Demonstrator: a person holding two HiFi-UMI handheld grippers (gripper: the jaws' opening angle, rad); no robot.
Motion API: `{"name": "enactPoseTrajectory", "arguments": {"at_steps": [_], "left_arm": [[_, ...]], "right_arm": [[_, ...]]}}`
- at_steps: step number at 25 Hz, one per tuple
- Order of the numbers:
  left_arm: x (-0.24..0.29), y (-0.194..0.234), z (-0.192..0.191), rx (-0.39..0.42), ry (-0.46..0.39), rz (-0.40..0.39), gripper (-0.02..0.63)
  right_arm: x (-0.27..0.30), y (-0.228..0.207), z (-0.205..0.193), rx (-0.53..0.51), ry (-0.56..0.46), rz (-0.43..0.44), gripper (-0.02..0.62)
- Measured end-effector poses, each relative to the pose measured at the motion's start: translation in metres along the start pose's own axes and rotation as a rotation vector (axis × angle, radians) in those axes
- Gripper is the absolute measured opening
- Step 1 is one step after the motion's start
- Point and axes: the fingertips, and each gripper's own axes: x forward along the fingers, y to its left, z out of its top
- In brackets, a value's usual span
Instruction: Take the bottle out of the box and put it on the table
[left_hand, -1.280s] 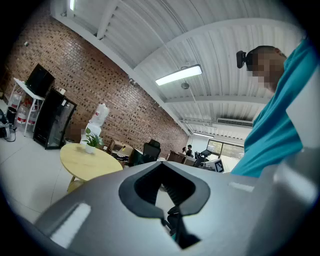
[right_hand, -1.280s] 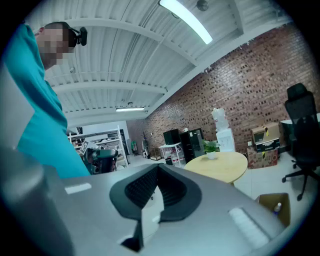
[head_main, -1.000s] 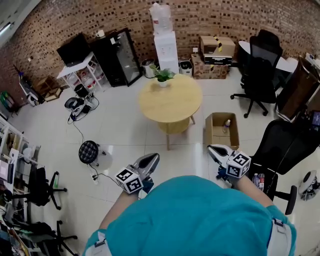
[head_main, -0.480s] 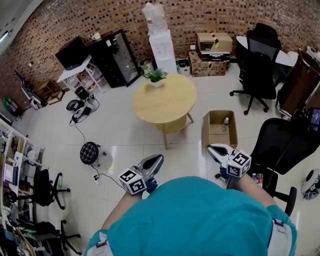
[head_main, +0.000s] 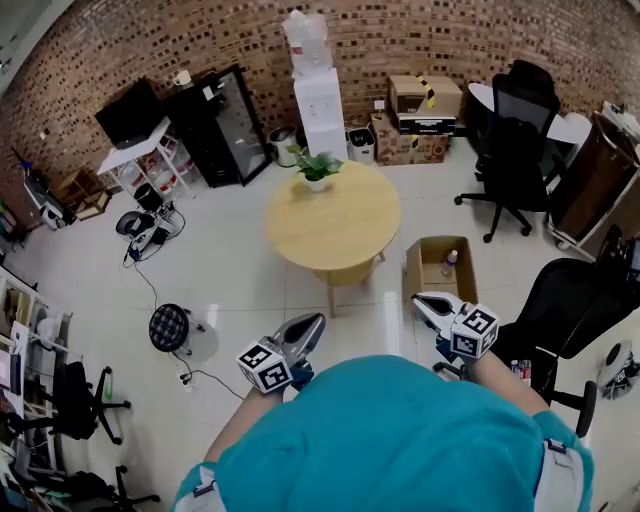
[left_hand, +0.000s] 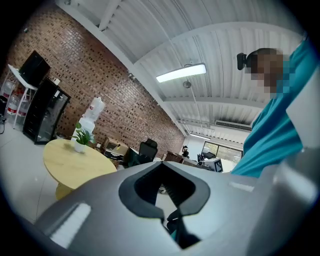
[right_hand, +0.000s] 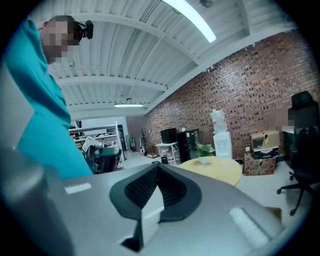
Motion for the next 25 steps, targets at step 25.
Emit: {"name": "enactPoseTrajectory", "arguments": {"at_steps": [25], "left_arm": [[0.277, 0.215, 0.083, -0.037, 0.162, -0.105, 0.000]], "right_arm": [[0.101, -0.304, 0.093, 0.072, 0.004, -0.100, 0.002]]}}
